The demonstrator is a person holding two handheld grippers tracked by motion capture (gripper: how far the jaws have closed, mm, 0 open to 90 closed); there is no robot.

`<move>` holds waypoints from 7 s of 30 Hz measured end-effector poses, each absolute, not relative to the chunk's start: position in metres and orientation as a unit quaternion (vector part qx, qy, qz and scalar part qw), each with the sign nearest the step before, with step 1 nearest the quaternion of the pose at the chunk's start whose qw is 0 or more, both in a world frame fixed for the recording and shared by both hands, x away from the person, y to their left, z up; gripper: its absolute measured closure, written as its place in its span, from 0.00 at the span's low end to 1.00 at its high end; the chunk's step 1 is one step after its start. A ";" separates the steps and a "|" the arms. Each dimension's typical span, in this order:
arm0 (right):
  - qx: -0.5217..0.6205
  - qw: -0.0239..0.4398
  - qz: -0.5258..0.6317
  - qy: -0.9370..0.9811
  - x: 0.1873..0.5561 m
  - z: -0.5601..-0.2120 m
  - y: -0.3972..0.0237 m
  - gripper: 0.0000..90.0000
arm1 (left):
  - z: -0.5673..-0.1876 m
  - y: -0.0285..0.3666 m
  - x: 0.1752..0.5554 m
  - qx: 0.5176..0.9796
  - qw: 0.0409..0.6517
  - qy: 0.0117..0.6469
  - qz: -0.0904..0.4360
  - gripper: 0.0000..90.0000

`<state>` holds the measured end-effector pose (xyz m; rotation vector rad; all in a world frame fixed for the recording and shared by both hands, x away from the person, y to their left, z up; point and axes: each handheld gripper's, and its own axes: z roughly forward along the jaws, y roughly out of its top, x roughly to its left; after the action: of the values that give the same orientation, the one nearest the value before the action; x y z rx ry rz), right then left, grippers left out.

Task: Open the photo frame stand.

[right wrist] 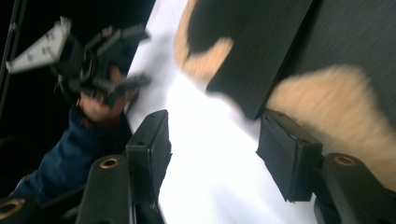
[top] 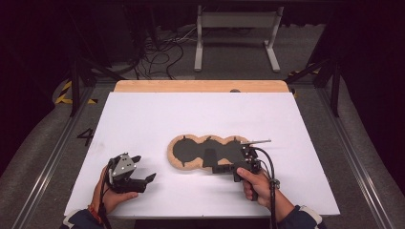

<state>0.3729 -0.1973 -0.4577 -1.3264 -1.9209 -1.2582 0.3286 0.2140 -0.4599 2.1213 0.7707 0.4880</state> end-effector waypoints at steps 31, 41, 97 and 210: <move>-0.542 0.235 -0.496 -0.637 0.392 -0.463 -0.185 0.64 | -0.456 0.170 0.417 0.824 0.450 0.338 0.063 0.18; -0.513 0.217 -0.492 -0.669 0.391 -0.462 -0.183 0.66 | -0.462 0.160 0.426 0.833 0.438 0.336 0.039 0.17; -0.436 0.127 -0.510 -0.730 0.389 -0.460 -0.169 0.75 | -0.467 0.150 0.424 0.843 0.458 0.276 -0.060 0.29; -0.313 -0.171 -0.431 -0.829 0.317 -0.411 -0.225 0.83 | -0.436 0.155 0.373 0.847 0.464 0.203 0.165 0.47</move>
<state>0.3165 -0.2248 -0.4114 -1.1081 -2.9329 -1.5240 0.3735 0.1547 -0.4363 2.0804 0.4991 0.4048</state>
